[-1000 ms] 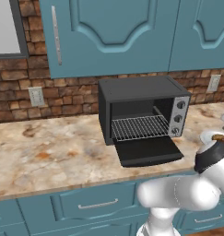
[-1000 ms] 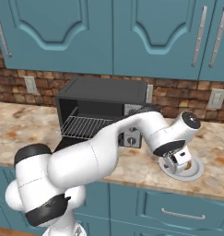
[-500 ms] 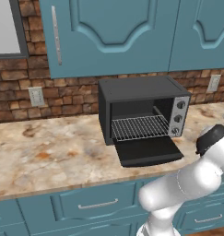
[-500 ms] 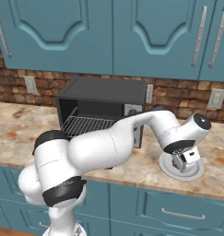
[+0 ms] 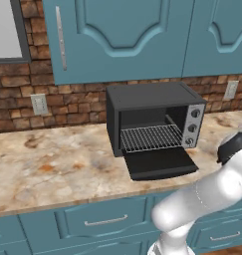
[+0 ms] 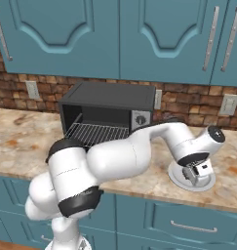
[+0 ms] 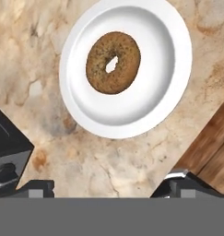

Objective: Pick up the bagel from the plate, place it on the toaster oven rack, close the door, and set the timer.

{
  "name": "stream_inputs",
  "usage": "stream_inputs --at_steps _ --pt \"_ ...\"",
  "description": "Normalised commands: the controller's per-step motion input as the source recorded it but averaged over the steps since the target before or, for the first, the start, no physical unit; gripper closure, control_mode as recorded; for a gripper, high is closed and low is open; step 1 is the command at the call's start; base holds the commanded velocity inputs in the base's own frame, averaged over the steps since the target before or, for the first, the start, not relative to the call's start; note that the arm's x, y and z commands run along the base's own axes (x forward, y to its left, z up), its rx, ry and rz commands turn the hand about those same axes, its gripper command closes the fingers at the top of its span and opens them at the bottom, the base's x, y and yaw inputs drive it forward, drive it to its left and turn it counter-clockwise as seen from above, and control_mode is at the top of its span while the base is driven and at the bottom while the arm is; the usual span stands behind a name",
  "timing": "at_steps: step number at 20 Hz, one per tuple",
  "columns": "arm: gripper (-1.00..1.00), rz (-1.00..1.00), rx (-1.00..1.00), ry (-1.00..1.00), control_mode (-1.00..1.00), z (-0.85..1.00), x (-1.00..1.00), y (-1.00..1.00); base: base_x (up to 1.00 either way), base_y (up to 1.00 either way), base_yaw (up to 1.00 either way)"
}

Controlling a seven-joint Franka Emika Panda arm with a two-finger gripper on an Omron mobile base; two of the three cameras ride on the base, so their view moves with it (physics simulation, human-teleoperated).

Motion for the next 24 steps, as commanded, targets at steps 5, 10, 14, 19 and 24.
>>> stream_inputs --at_steps 5,10,14,19,24 --pt "-1.0 -0.04 0.0 0.0 -1.0 -0.22 0.08 -0.15 0.0 0.0 0.0" --pt "-1.0 -0.05 0.0 0.0 -1.0 -0.16 0.05 -0.17 0.0 0.0 0.0" --pt "-1.0 -0.07 0.0 0.0 -1.0 -0.18 0.05 -0.09 0.0 0.0 0.0" --pt "-1.0 -0.1 0.0 0.0 -1.0 -0.09 0.16 0.0 0.0 0.0 0.0" --pt "-1.0 -0.09 0.0 0.0 -1.0 -0.1 0.17 0.0 0.0 0.0 0.0"
